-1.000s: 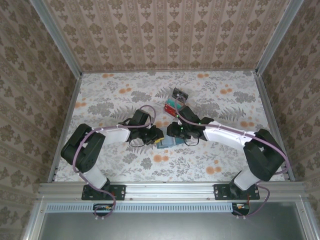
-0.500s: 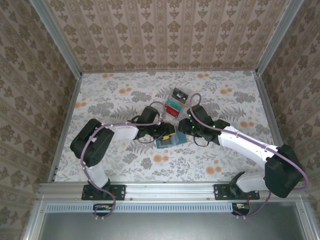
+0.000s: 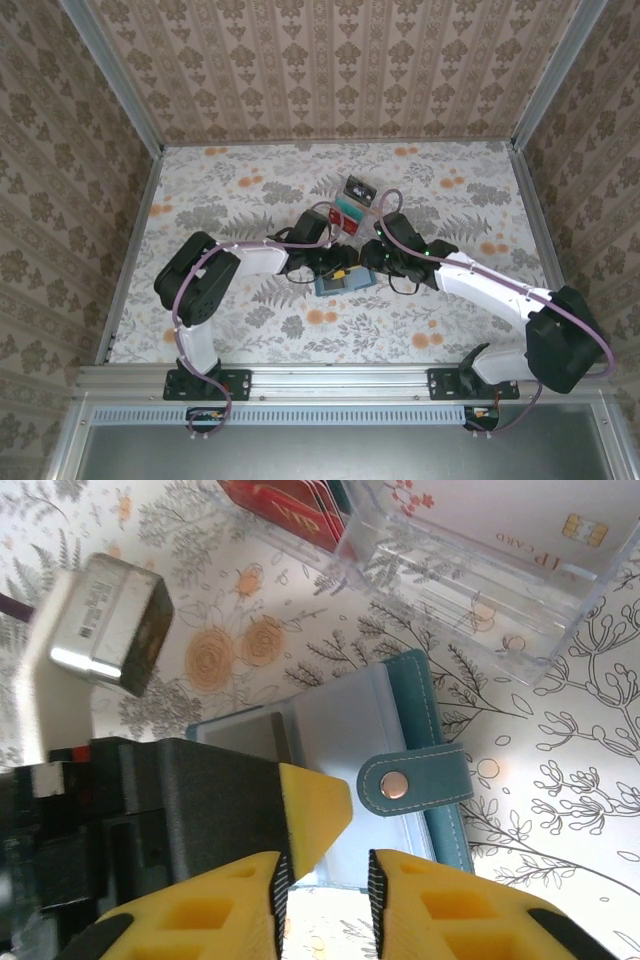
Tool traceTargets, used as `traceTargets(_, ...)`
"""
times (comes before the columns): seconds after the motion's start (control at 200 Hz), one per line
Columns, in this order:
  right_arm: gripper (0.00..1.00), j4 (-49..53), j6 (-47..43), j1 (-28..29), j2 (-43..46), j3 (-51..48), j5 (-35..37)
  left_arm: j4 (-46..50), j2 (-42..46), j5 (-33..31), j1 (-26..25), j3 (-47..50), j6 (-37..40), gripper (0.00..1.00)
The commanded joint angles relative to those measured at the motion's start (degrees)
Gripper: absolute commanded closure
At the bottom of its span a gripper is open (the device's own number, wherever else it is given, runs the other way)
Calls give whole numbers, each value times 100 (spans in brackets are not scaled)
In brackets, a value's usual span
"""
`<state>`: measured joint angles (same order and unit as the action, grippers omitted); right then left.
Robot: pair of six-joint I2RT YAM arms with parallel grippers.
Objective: Take the credit cards out of the card holder
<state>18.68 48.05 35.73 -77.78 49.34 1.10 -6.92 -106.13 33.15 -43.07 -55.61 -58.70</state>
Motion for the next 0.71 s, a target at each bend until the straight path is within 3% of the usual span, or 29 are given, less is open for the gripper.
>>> traceTargets(0.0, 72, 295, -92, -30, -402, 177, -116, 131, 186, -54, 91, -24, 157, 56)
traceTargets(0.23, 76, 353, -368, 80, -1035, 599, -488, 316, 832, -231, 525, 453, 208, 67)
traceTargets(0.7, 70, 693, -709, 604, -2285, 1393, -792, 1025, 1699, -810, 1057, 1310, 117, 64)
